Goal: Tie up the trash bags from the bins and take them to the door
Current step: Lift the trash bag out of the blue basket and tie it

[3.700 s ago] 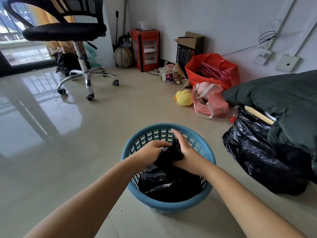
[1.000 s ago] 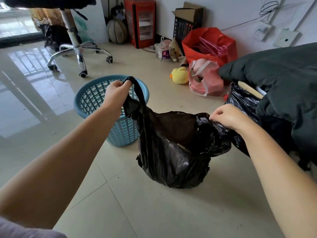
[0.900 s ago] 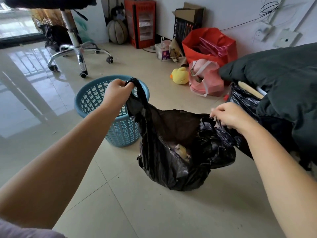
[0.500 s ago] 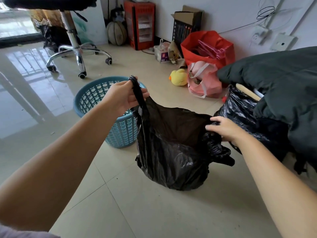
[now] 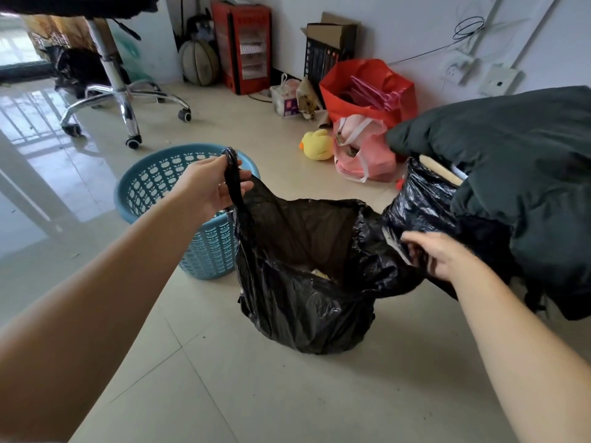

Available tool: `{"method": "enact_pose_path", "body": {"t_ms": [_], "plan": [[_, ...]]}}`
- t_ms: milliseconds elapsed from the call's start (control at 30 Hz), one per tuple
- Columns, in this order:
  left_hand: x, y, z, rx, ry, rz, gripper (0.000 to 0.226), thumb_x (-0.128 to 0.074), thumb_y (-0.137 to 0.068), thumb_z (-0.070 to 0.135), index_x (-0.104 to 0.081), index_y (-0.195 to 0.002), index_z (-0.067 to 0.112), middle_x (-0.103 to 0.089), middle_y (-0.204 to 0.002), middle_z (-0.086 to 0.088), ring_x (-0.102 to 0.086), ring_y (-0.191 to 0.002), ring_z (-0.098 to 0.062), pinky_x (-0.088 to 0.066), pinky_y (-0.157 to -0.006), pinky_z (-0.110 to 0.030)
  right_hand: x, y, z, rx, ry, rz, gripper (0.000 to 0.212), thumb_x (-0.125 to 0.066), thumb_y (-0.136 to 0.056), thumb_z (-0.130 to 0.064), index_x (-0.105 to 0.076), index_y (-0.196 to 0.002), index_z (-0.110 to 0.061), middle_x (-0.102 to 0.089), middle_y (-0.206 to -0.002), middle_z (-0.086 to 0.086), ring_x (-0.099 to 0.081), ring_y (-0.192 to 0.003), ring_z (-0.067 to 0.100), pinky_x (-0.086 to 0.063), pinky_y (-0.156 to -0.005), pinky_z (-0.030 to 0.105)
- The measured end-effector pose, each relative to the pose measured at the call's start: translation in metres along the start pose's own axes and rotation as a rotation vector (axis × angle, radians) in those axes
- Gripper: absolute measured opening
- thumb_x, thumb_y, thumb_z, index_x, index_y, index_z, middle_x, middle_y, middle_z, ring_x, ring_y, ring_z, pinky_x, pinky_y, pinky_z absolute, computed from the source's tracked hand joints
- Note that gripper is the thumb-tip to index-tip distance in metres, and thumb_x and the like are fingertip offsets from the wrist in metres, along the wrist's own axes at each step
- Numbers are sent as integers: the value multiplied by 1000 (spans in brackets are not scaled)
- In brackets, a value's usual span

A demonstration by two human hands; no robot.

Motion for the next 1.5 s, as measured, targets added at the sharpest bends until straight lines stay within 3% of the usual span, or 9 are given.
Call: {"method": "enact_pose_path", "body": {"t_ms": [267,433,567,733,900,1000,1100,1267,1500], "plan": [[-35,41,57,-312,-429,-89,32,-43,-87,4,-69,-96,20,-61,-65,1,-51,-58,-15,-44,-62,-26,-42,88,-138,731,-463,-376,19,-55,-90,-15,-66,-75,-14,-71,-88,5,-68,-83,17,-56,-74,30],[-93,84,51,-687,-1086,-448,31,-51,-82,1,-65,-103,18,-59,-80,-6,-47,-62,-7,-41,-62,-18,-113,126,-120,759,517,-571,53,-64,-81,-41,-47,-129,-30,-64,-113,-4,-62,-99,9,-48,-82,13],[-127,106,30,-875,-1200,-580,26,-53,-78,2,-68,-96,12,-54,-83,13,-49,-82,-5,-36,-78,-10,-161,136,-89,742,809,-567,12,-59,-89,-32,-55,-79,-30,-61,-75,-8,-56,-63,-4,-42,-63,7],[-126,100,13,-710,-1031,-606,34,-49,-83,5,-63,-110,21,-63,-96,-2,-56,-95,-16,-43,-83,-19,-171,127,-85,676,666,-428,28,-33,-92,-8,-42,-67,-15,-47,-57,1,-44,-36,1,-38,-43,16],[-89,63,7,-408,-785,-519,78,-66,-86,26,-17,-146,31,-40,-138,12,-33,-129,1,-27,-99,-10,-159,117,-92,496,113,-531,46,-35,-98,-41,-65,-75,-15,-53,-52,2,-47,-45,15,-42,-53,27],[-84,64,-41,-212,-1034,-753,45,-70,-84,22,-43,-115,43,-43,-125,18,-42,-116,8,-34,-100,-8,-165,123,-91,394,-52,-830,57,-26,-96,-54,-72,-103,-21,-52,-66,5,-46,-53,14,-42,-52,20],[-82,58,-52,-126,-721,-654,30,-64,-87,11,-58,-93,40,-65,-97,12,-63,-85,8,-49,-83,-7,-167,124,-85,326,-21,-933,67,-22,-94,-58,-68,-109,-12,-43,-56,-1,-38,-47,12,-30,-50,21],[-59,30,-61,-25,-484,-485,29,-42,-88,-11,-58,-78,12,-56,-59,-2,-49,-59,-15,-41,-53,-20,-165,122,-64,434,685,-891,45,-30,-102,-33,-72,-105,-16,-46,-59,0,-37,-48,11,-30,-51,22],[-58,40,-90,398,-209,-631,26,-41,-100,25,-55,-108,4,-66,-83,-10,-65,-67,-18,-56,-64,-29,-154,79,-65,816,1252,-92,17,-45,-93,-15,-60,-100,-13,-49,-93,8,-56,-81,32,-41,-64,34]]}}
Point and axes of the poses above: each hand's wrist, its own y-axis away from the middle knuckle, its own x-axis out of the back of the hand, z = x × y, the point moved 7 cm from there along -y, towards the middle knuckle
